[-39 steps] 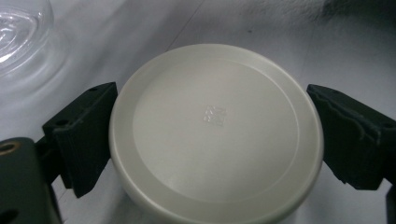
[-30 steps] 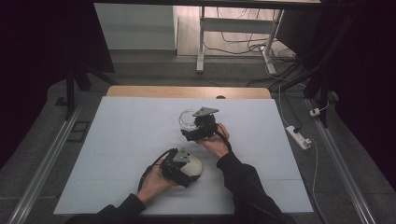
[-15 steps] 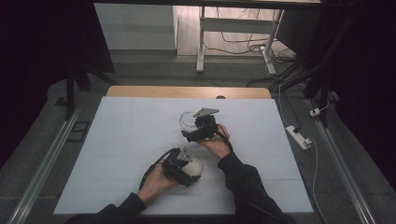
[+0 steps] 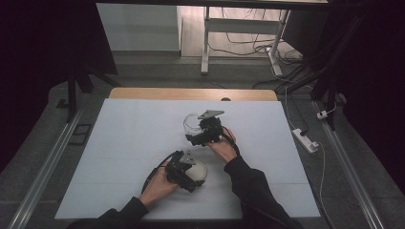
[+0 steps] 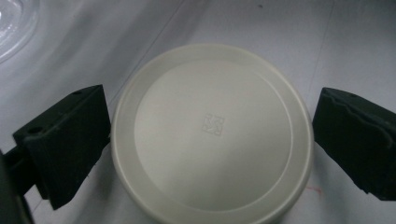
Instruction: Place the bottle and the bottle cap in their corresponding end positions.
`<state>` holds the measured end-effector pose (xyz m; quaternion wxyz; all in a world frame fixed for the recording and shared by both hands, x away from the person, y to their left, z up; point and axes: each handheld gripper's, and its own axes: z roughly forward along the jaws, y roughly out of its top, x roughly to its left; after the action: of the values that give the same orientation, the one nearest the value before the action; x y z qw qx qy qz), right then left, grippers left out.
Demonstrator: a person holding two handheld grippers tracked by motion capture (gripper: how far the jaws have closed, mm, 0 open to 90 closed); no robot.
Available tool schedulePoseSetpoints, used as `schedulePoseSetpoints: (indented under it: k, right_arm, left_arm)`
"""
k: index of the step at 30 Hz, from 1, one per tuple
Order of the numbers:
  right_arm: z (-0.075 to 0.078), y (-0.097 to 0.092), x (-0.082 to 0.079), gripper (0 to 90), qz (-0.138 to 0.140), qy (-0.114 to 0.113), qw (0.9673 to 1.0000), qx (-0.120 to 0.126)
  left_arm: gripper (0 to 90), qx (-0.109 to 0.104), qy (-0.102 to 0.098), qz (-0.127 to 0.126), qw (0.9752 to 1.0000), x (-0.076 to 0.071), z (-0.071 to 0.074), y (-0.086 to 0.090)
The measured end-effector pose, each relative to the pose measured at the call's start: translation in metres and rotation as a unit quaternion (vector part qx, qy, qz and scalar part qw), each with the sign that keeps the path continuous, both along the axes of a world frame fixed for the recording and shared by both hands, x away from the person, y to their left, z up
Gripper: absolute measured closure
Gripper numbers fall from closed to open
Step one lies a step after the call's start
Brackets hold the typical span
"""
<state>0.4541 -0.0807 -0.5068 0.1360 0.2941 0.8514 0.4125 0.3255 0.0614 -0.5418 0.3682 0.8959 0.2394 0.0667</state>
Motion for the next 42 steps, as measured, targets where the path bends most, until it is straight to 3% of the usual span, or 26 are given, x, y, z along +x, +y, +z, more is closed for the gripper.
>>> schedulePoseSetpoints:
  k: [3,13,18,24,29,42]
  right_arm:
    - [0.0,0.0,-0.001,0.0,0.003,-0.001,1.0,-0.004]
    - [0.004,-0.005,-0.004,0.0,0.0,0.007,0.9999,0.012]
    - [0.005,-0.006,-0.006,0.0,-0.003,0.002,1.0,0.004]
    - [0.007,-0.006,-0.015,0.0,-0.01,-0.015,0.9998,-0.013]
    - [0.008,-0.009,-0.019,0.0,-0.009,-0.014,0.9998,-0.014]
    - [0.013,-0.022,-0.03,0.0,-0.004,-0.012,0.9999,-0.003]
  left_arm:
    - [0.0,-0.013,0.003,0.003,0.9999,0.0,0.001,0.002]
    - [0.0,-0.026,0.011,0.005,0.9996,-0.002,0.006,0.007]
    - [0.0,-0.026,0.008,0.011,0.9996,-0.004,0.01,0.013]
    - [0.0,-0.044,0.014,0.015,0.9988,-0.007,0.015,0.025]
    - [0.0,-0.056,0.018,0.015,0.9981,-0.011,0.02,0.031]
    - [0.0,-0.062,0.027,0.016,0.9976,-0.019,0.026,0.05]
